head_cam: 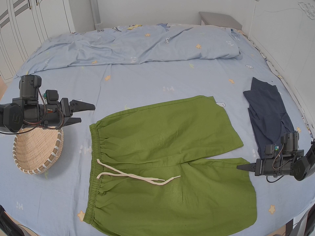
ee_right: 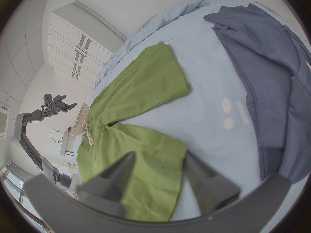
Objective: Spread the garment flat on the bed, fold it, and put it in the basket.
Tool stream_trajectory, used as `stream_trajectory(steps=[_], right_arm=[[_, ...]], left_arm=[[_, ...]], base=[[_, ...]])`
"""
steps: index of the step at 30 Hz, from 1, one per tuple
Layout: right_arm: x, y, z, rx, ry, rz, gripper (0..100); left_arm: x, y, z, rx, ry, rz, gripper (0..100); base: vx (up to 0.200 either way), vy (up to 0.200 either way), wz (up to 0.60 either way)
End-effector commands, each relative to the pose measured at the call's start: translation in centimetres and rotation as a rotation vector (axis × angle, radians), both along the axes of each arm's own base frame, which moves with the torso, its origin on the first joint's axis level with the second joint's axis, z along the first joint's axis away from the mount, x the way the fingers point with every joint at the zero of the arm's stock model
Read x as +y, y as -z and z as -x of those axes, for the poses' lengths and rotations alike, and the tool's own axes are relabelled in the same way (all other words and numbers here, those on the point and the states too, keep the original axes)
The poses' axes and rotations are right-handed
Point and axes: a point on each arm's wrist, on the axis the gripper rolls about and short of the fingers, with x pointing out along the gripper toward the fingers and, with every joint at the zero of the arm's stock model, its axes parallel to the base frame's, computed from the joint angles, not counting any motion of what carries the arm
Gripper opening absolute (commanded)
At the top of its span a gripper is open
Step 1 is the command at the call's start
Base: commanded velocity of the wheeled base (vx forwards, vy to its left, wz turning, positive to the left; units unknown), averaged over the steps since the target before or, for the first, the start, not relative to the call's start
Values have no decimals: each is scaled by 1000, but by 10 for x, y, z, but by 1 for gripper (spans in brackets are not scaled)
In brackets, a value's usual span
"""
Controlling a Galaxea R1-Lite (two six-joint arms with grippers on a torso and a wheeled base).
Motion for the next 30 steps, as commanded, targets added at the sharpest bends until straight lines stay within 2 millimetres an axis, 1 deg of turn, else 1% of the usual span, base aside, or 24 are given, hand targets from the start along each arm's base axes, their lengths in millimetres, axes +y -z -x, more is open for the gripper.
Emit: stream_trajectory(steps=[1,7,11,14,24,25,29,30], right_arm=[[-2,6,-2,15,7,-1,0],[-4,4,-4,-13,19,-3,0],[-3,-5,-15,-64,25,-4,0],[-2,-9,-18,-66,41,-23,0],[-5,-10,-22,-67,64,-22,0],[-5,-10,-22,-67,64,-22,100],[-6,-10,-23,-72,65,-23,100],[-7,-10,-22,-73,68,-23,100]], left_arm=[[1,0,0,1,-2,0,100],[0,0,0,1,-1,0,100],[1,0,0,1,-2,0,100],[1,0,0,-1,-2,0,100],[1,1,-1,6,-3,1,100],[1,1,0,6,-3,1,100],[0,4,3,26,-3,3,100],[-1,6,13,41,-2,7,100]], base=[[0,0,0],[0,0,0],[0,0,0],[0,0,0],[0,0,0],[0,0,0],[0,0,0],[0,0,0]])
